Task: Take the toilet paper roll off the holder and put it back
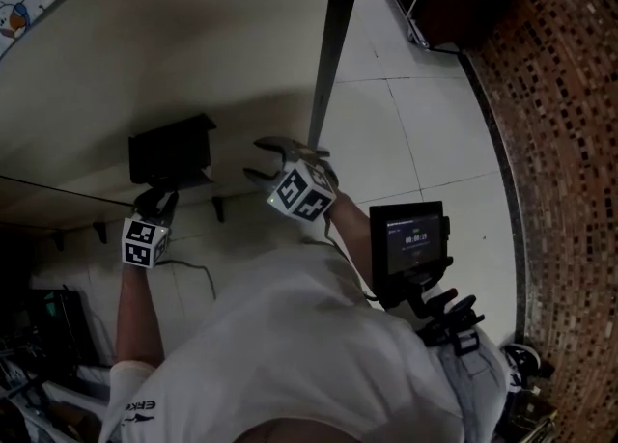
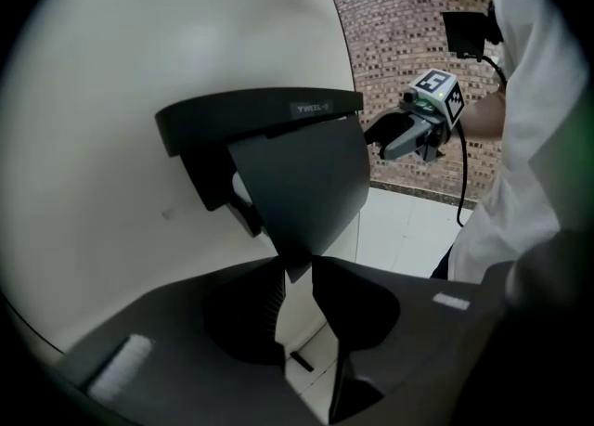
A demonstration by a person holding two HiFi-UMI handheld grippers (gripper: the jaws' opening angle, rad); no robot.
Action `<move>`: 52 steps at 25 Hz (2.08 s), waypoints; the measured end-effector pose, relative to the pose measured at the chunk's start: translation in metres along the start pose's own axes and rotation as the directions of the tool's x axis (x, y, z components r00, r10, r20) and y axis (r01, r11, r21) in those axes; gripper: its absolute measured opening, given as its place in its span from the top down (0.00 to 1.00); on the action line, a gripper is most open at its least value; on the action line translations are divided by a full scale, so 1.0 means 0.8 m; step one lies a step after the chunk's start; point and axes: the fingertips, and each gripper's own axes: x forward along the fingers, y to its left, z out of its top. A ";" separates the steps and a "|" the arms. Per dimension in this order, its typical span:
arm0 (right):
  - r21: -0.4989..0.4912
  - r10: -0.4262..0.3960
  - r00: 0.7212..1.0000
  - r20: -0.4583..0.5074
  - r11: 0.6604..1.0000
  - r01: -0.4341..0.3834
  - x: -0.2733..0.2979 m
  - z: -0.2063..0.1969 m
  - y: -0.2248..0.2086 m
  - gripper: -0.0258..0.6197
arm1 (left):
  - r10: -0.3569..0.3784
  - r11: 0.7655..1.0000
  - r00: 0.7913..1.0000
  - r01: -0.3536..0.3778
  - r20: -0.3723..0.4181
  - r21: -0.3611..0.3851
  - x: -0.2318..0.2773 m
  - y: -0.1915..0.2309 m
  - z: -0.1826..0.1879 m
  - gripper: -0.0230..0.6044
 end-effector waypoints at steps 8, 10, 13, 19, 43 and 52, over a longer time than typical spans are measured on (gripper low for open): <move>0.016 -0.007 1.000 0.013 1.000 0.007 -0.024 -0.006 0.003 0.64 | 0.049 0.999 0.999 -0.049 0.001 0.005 0.002 -0.005 0.006 0.81; 0.014 -0.005 1.000 0.016 1.000 0.005 -0.027 -0.007 0.005 0.65 | 0.057 0.998 0.998 -0.057 0.005 -0.003 0.001 -0.007 0.007 0.81; 0.012 -0.002 1.000 0.018 1.000 0.002 -0.029 -0.006 0.006 0.66 | 0.076 0.997 0.997 -0.076 0.007 -0.016 -0.001 -0.004 0.002 0.80; 0.005 0.009 0.999 0.046 1.000 -0.009 -0.036 0.000 0.006 0.68 | 0.194 0.980 0.980 -0.192 0.039 -0.061 -0.020 0.004 -0.002 0.73; -0.009 0.144 0.937 0.317 0.989 -0.149 -0.045 0.046 0.070 0.88 | 0.715 0.672 0.690 -0.635 0.111 -0.381 -0.179 -0.131 0.053 0.95; 0.023 0.113 0.935 0.336 0.991 -0.128 -0.108 0.043 0.091 0.89 | 0.694 0.708 0.693 -0.605 0.197 -0.365 -0.190 -0.178 0.077 0.96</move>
